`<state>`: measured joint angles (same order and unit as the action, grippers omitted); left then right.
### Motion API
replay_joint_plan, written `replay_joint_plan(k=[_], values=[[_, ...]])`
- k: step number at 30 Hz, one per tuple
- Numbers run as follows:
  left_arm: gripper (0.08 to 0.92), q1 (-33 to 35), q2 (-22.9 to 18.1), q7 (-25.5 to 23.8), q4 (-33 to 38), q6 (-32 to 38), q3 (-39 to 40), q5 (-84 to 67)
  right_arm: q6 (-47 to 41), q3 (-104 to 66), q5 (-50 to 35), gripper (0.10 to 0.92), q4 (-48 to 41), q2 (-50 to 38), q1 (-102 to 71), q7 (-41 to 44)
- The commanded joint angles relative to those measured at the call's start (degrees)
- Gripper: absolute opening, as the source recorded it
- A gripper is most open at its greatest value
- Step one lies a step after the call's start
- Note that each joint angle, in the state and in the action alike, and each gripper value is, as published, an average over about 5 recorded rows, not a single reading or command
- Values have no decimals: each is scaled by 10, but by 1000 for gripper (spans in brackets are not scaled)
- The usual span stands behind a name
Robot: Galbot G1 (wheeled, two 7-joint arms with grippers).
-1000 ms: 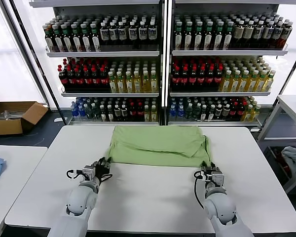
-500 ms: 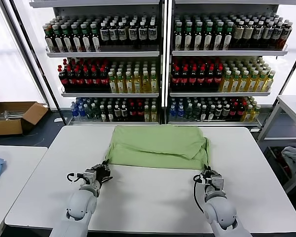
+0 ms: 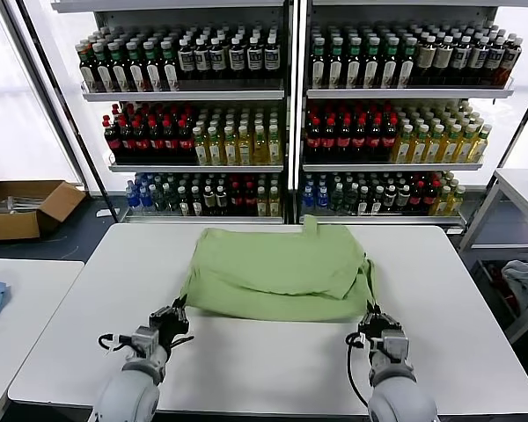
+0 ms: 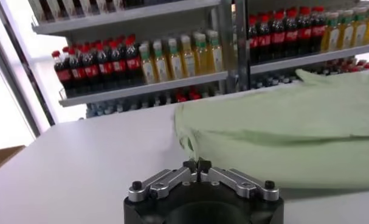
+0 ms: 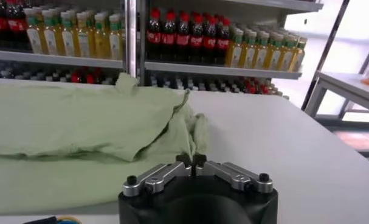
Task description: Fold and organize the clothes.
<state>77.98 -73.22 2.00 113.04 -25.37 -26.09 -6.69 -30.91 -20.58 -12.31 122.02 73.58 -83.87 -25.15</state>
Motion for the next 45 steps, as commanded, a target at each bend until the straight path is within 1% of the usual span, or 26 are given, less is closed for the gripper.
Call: replay_joint_plan(k=[1,6,13,16,18,20,22,25,30,36,39,41,43,45], values=[[81,237,19,11,177,10,-22,30,14,-5,68,119,94,-12,-187,-24],[81,279,5,14,169,22,-12,56,16,-9,82,119,92,-21,-214,-32],[80,286,-5,16,153,25,-8,61,14,1,90,130,87,-19,-211,-31],[83,288,-8,21,164,25,-4,59,14,0,94,196,101,-19,-215,-33],[98,284,-11,24,179,23,-3,54,16,-10,89,263,115,-18,-214,-35],[137,277,-14,26,193,22,-2,45,17,-26,83,315,124,-17,-205,-34],[197,263,-18,28,204,21,-2,34,19,-42,80,375,122,-13,-186,-29],[284,230,-22,25,207,18,-3,29,18,-55,76,462,95,-4,-134,-24],[422,158,-25,12,170,8,-9,25,-11,-48,71,609,27,7,-34,-18],[596,111,-23,5,112,5,-10,5,-23,-32,70,774,-30,-2,31,-12],[682,91,-21,3,92,2,-9,-3,-23,-26,69,814,-55,0,56,-9],[743,74,-17,2,80,-2,-8,-8,-23,-22,69,820,-71,2,74,-7],[788,56,-12,0,68,-7,-8,-13,-24,-17,69,822,-89,4,94,-6],[810,33,-6,-3,55,-12,-6,-19,-24,-10,67,822,-111,6,118,-4]])
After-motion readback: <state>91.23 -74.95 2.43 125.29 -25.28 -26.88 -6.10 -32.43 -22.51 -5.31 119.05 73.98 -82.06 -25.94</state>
